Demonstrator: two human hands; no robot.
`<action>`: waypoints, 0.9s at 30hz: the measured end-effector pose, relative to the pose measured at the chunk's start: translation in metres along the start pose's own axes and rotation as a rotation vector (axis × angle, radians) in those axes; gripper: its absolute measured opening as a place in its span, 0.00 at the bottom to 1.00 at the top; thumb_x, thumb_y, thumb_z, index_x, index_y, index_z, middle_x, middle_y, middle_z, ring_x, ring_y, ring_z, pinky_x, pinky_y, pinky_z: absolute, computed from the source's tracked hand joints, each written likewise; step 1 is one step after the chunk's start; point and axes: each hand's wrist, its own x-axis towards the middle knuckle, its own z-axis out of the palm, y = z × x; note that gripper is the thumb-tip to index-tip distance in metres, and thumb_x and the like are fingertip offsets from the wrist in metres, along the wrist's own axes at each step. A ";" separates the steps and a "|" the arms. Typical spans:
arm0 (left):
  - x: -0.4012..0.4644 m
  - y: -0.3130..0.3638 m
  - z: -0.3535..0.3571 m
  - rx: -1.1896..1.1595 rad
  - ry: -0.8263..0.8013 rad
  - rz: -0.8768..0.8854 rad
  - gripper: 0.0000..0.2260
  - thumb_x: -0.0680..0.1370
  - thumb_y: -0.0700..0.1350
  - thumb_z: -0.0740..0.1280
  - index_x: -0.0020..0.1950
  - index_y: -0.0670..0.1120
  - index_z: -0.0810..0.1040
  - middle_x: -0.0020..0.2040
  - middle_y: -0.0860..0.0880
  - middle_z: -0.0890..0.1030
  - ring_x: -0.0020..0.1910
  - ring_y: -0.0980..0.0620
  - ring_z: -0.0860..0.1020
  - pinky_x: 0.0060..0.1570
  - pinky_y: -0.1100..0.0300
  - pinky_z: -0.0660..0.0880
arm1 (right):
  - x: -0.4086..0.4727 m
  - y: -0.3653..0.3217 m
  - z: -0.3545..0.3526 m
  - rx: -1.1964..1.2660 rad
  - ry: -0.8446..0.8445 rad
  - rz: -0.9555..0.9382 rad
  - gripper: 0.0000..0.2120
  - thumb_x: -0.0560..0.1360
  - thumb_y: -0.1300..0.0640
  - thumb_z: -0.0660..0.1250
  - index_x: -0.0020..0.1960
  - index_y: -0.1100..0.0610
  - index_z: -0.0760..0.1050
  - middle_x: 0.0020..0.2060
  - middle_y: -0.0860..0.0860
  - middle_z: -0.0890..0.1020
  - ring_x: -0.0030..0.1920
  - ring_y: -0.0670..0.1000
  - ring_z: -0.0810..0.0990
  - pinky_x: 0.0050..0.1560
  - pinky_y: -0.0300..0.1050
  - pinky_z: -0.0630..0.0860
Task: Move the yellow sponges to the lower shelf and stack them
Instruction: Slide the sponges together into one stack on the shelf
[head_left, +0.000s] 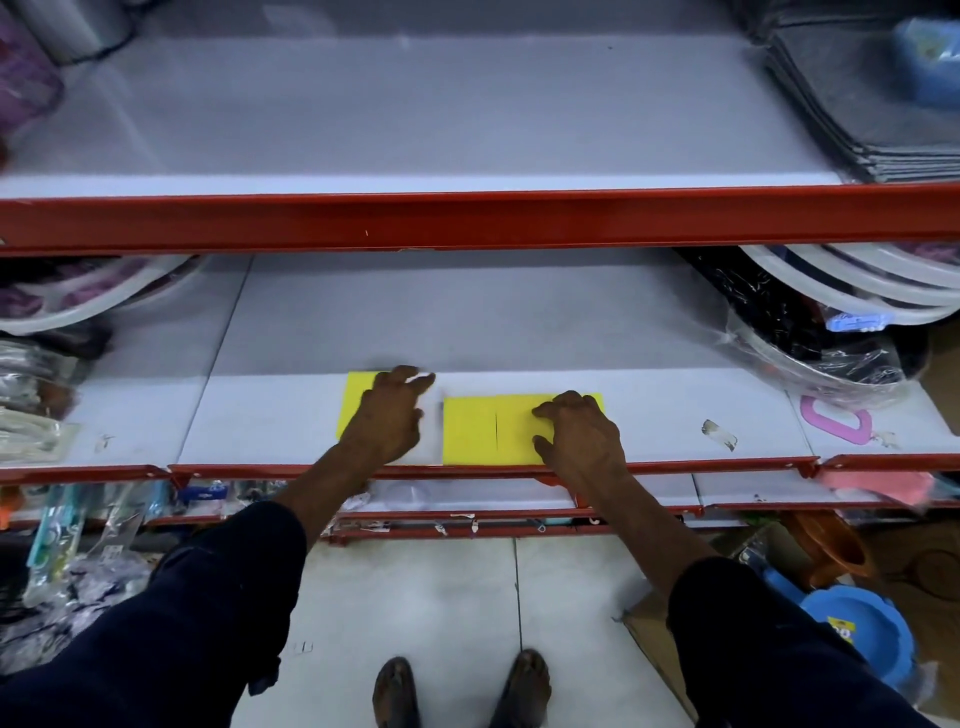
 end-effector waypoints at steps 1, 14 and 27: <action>-0.002 -0.010 -0.004 0.019 -0.001 -0.062 0.28 0.77 0.38 0.66 0.77 0.46 0.66 0.78 0.43 0.65 0.75 0.38 0.65 0.71 0.44 0.70 | 0.000 -0.001 0.001 0.000 0.001 0.006 0.22 0.77 0.50 0.69 0.70 0.49 0.74 0.70 0.51 0.73 0.71 0.54 0.70 0.66 0.49 0.75; -0.023 -0.031 0.013 0.110 -0.061 0.001 0.26 0.80 0.44 0.64 0.78 0.47 0.64 0.79 0.42 0.61 0.78 0.46 0.61 0.73 0.60 0.56 | -0.005 -0.008 0.011 -0.038 0.021 0.054 0.21 0.79 0.51 0.65 0.71 0.48 0.73 0.73 0.49 0.71 0.72 0.53 0.69 0.63 0.49 0.76; -0.019 0.000 0.021 0.131 -0.126 -0.015 0.26 0.81 0.46 0.64 0.78 0.49 0.64 0.78 0.42 0.60 0.76 0.42 0.63 0.74 0.53 0.63 | -0.014 -0.018 0.016 -0.104 0.003 0.086 0.21 0.82 0.53 0.59 0.75 0.50 0.67 0.77 0.51 0.67 0.74 0.56 0.66 0.65 0.50 0.75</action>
